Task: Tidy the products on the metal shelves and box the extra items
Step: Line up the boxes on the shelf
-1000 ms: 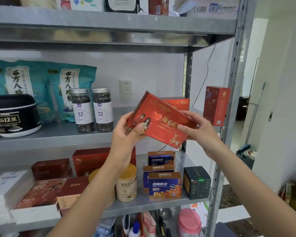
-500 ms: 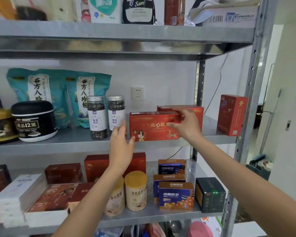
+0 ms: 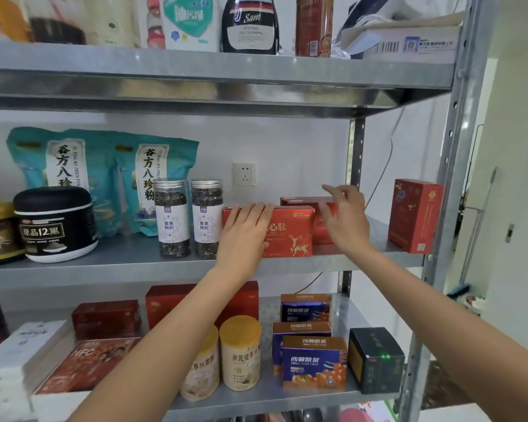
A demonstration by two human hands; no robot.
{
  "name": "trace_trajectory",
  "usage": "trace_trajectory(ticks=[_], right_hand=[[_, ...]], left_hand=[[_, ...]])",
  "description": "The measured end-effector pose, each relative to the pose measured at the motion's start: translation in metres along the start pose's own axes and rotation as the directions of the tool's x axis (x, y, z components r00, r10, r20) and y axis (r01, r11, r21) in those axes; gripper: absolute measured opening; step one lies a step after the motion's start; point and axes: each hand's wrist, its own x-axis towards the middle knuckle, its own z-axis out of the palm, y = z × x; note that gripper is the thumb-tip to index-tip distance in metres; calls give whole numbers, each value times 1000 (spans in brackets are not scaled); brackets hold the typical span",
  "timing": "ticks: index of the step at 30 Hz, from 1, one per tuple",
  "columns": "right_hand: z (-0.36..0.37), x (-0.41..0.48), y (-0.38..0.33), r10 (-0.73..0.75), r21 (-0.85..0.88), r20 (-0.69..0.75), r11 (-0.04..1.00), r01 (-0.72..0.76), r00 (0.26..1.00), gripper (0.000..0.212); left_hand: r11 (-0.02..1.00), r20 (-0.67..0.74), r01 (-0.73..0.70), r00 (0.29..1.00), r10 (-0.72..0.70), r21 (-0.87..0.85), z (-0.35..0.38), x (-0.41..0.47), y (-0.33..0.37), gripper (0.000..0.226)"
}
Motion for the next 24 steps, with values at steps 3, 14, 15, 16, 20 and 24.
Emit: trace_trajectory(ticks=[3,14,15,16,20,24], right_hand=[[-6,12,25,-130,-224,144,961,161,981,49],[-10,25,43,21,-444,327,886,134,945,57],[-11,26,43,44,-426,341,898,113,939,56],[-13,27,43,62,-403,353,911,92,934,55],[-20,31,41,74,-285,323,958,22,944,48],[-24,31,36,61,-154,257,988,-22,964,42]], left_hand=[[1000,-75,3,997,-3,-6,3,0,2,79],[1000,-79,19,997,-19,1,1,4,7,72],[1000,-72,21,997,-21,1,1,4,7,72],[1000,-71,22,997,-22,3,1,4,7,71],[1000,-59,29,998,-29,4,0,3,8,70],[999,-43,32,999,-32,-4,0,4,8,71]])
